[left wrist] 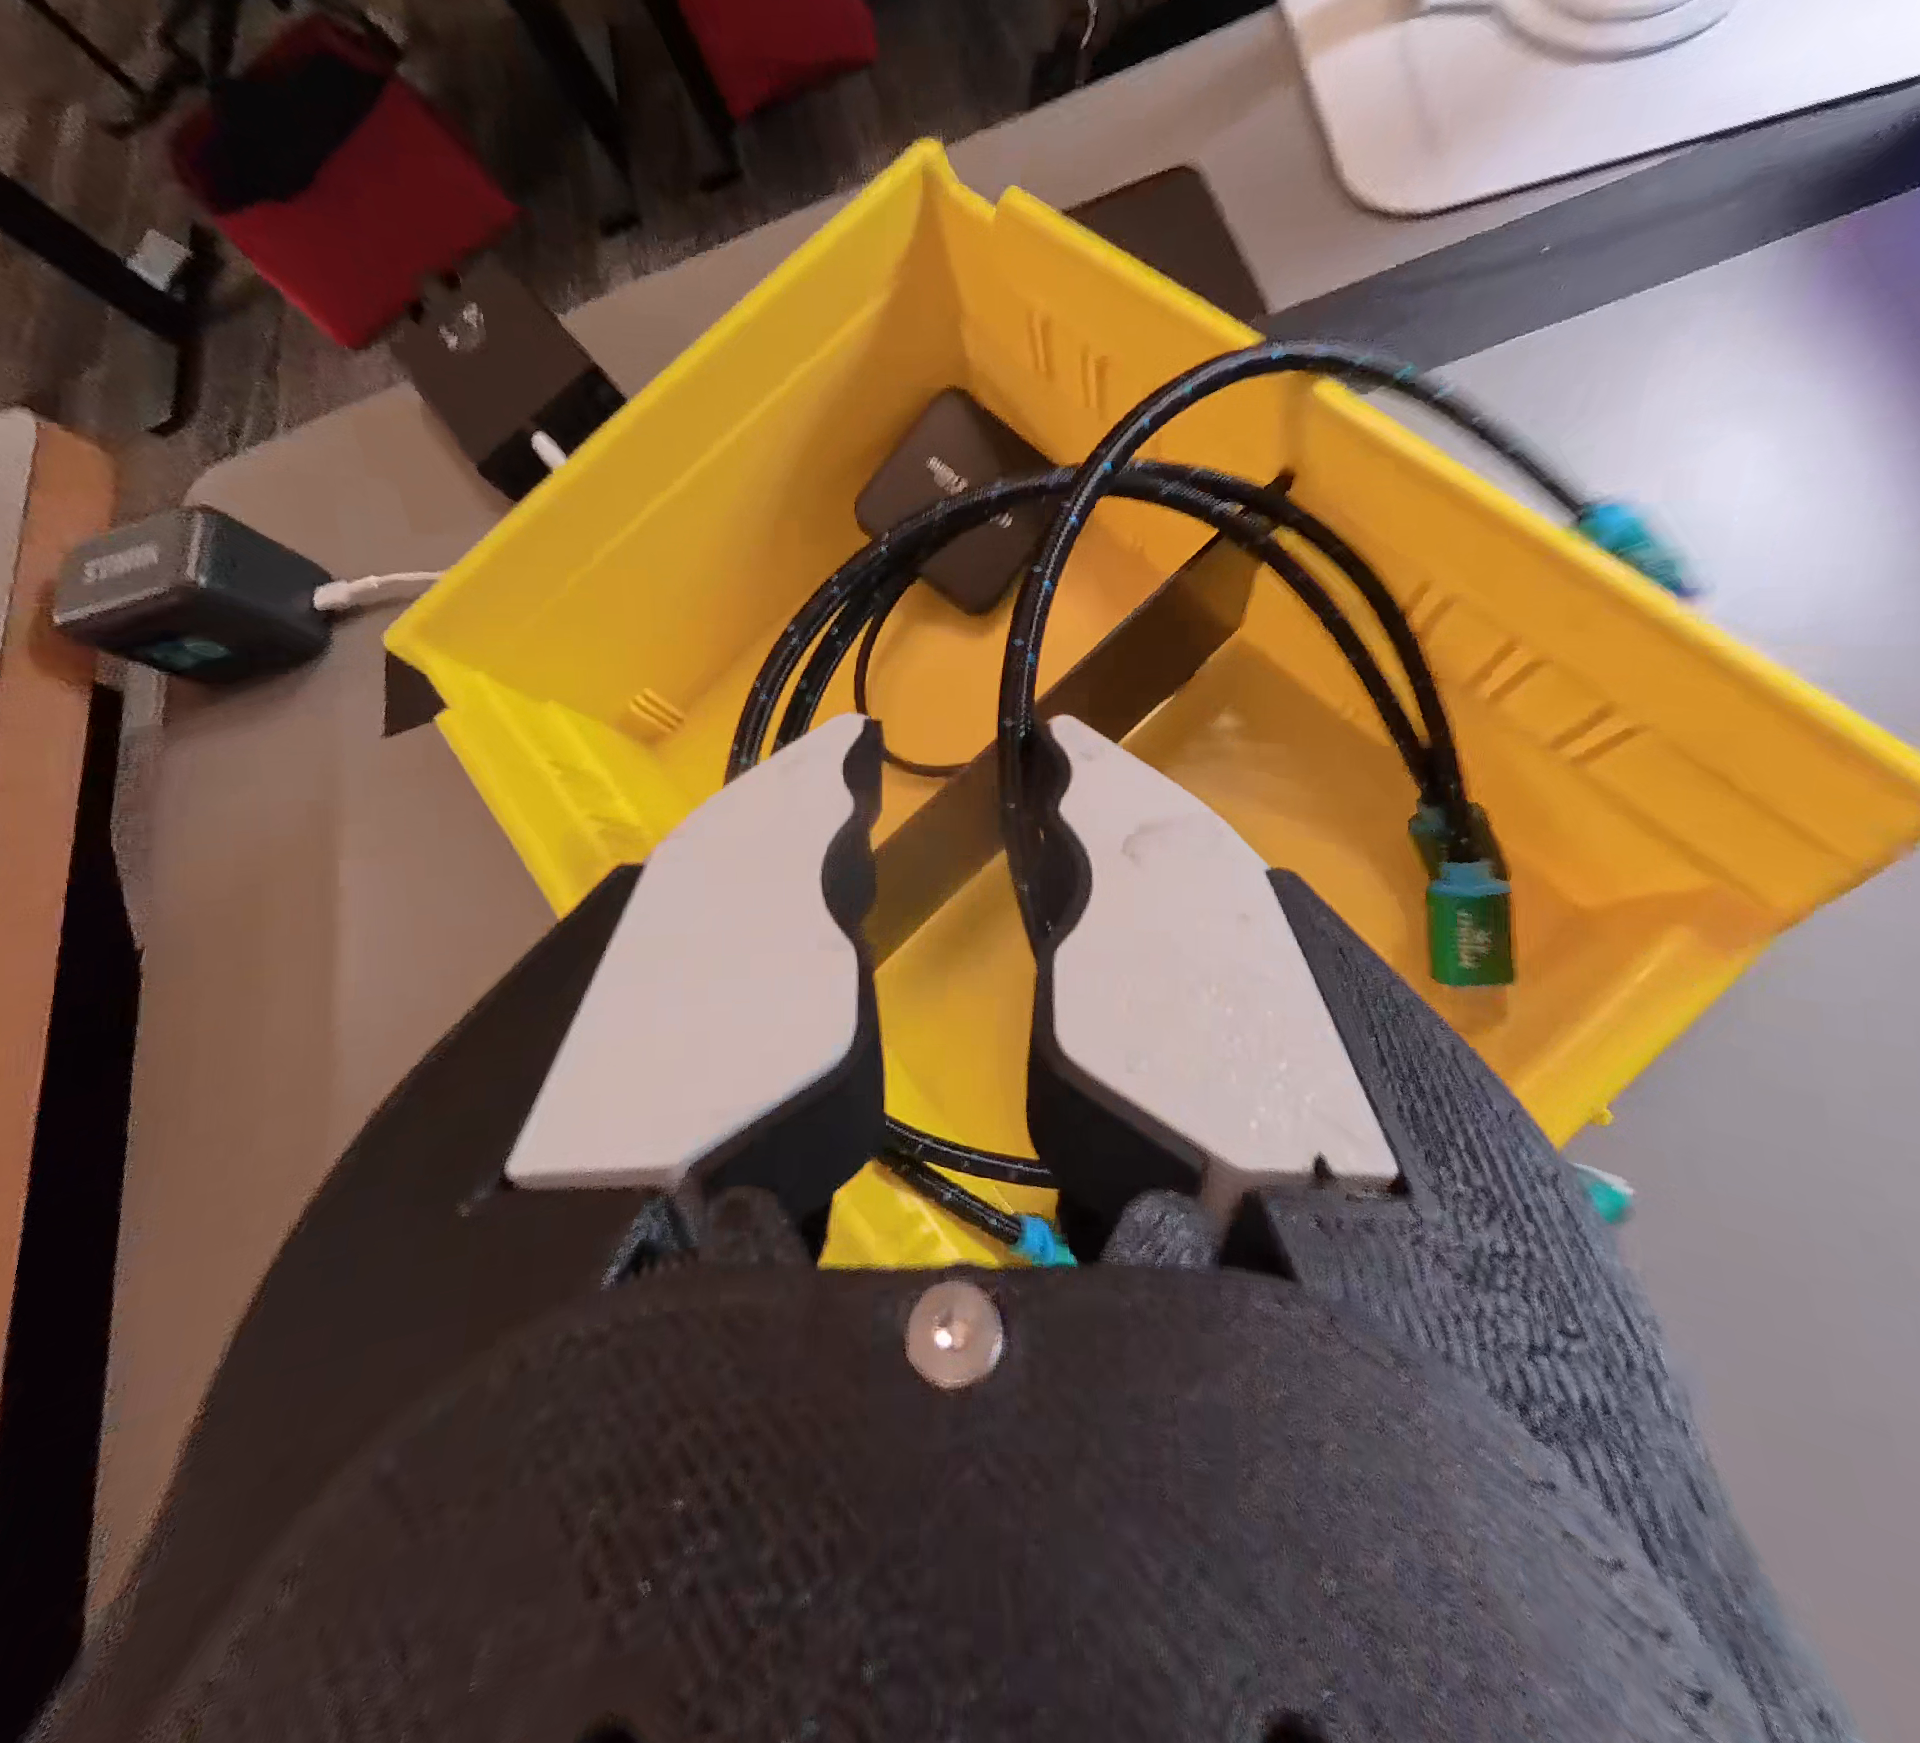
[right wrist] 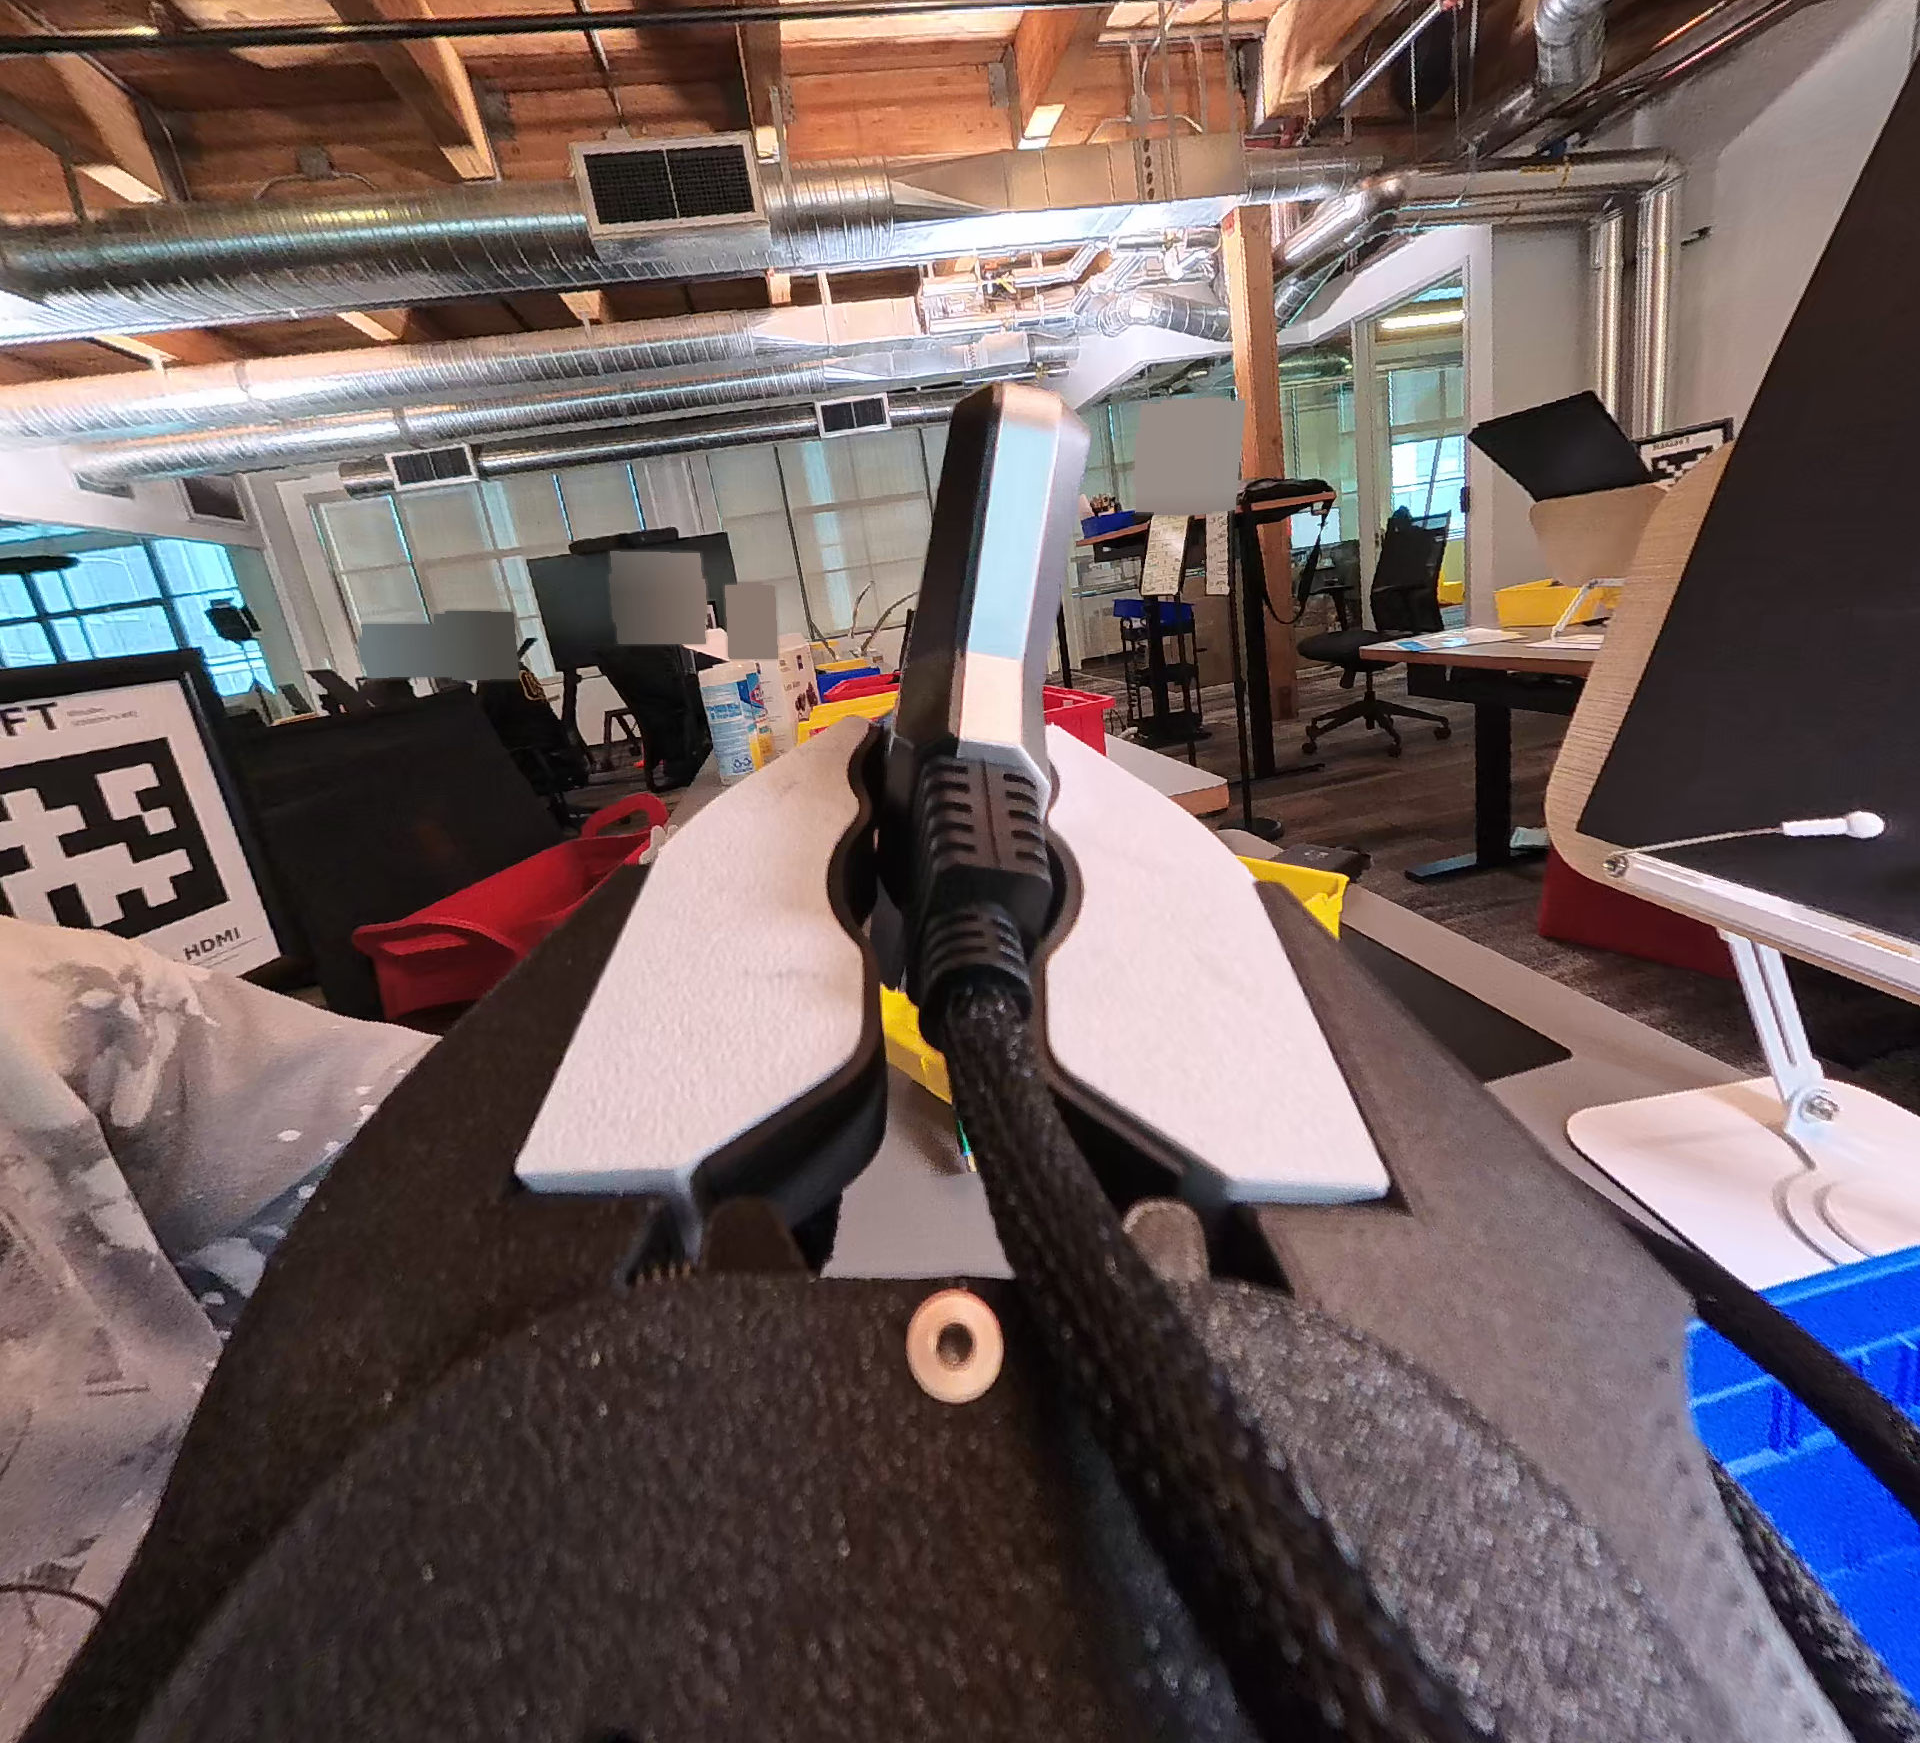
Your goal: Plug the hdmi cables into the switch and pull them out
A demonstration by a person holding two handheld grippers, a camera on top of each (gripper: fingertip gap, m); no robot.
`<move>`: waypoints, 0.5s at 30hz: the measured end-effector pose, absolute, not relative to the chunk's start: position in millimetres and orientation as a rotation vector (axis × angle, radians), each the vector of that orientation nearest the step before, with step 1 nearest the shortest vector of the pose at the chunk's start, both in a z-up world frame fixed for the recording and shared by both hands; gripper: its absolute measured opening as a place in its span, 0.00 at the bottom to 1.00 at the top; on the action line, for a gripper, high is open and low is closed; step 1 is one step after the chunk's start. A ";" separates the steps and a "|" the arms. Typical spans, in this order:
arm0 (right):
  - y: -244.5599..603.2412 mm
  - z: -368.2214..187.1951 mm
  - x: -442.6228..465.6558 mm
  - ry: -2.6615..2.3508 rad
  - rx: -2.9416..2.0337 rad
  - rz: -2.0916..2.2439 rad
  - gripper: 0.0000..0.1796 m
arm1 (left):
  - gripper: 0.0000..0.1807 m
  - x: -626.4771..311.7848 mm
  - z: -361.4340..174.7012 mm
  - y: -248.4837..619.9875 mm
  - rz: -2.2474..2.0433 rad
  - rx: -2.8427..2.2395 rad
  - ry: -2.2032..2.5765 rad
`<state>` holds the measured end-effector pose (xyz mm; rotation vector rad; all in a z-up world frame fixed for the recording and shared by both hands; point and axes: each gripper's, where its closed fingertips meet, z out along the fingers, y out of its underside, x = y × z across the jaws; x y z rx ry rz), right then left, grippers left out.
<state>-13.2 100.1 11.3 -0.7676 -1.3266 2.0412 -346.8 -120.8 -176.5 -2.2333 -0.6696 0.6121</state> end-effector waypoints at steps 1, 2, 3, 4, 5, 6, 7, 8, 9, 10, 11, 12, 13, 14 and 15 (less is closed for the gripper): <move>100.7 11.5 -12.9 -1.325 -0.768 2.039 0.13 | 0.16 -340.7 -168.7 -116.5 0.594 -2.212 -0.643; 101.6 11.9 -12.4 -1.323 -0.768 2.039 0.13 | 0.16 -333.2 -160.9 -111.0 0.570 -2.191 -0.609; 102.7 12.6 -11.8 -1.319 -0.768 2.039 0.13 | 0.16 -325.7 -154.1 -105.3 0.551 -2.176 -0.576; 103.9 13.4 -11.0 -1.313 -0.767 2.041 0.13 | 0.16 -320.1 -148.1 -100.9 0.551 -2.164 -0.552; 105.1 14.4 -10.0 -1.306 -0.767 2.043 0.13 | 0.16 -317.3 -143.1 -98.6 0.576 -2.158 -0.538; 106.2 15.5 -8.8 -1.300 -0.765 2.045 0.13 | 0.15 -317.1 -139.7 -98.9 0.622 -2.161 -0.536; 107.1 16.7 -7.6 -1.295 -0.764 2.046 0.13 | 0.15 -319.0 -138.7 -101.2 0.679 -2.172 -0.545; 108.0 17.9 -6.0 -1.290 -0.760 2.047 0.13 | 0.14 -321.4 -139.6 -103.9 0.727 -2.188 -0.551; 108.7 19.2 -4.5 -1.286 -0.756 2.046 0.13 | 0.13 -323.9 -142.3 -106.0 0.754 -2.201 -0.557; 109.5 20.6 -3.0 -1.282 -0.752 2.046 0.13 | 0.13 -326.3 -147.1 -108.3 0.758 -2.216 -0.576; 110.5 21.7 -1.5 -1.277 -0.749 2.045 0.13 | 0.13 -328.7 -152.0 -111.5 0.755 -2.235 -0.606; 111.7 22.8 -0.2 -1.273 -0.746 2.044 0.13 | 0.14 -329.4 -154.4 -113.2 0.753 -2.247 -0.616; 112.9 23.6 1.1 -1.269 -0.744 2.043 0.13 | 0.14 -327.9 -152.7 -112.2 0.751 -2.243 -0.601; 114.3 24.5 2.0 -1.263 -0.742 2.043 0.13 | 0.14 -323.8 -148.0 -107.9 0.734 -2.224 -0.572; 115.8 25.3 3.0 -1.257 -0.741 2.044 0.13 | 0.14 -316.6 -142.8 -101.1 0.694 -2.202 -0.534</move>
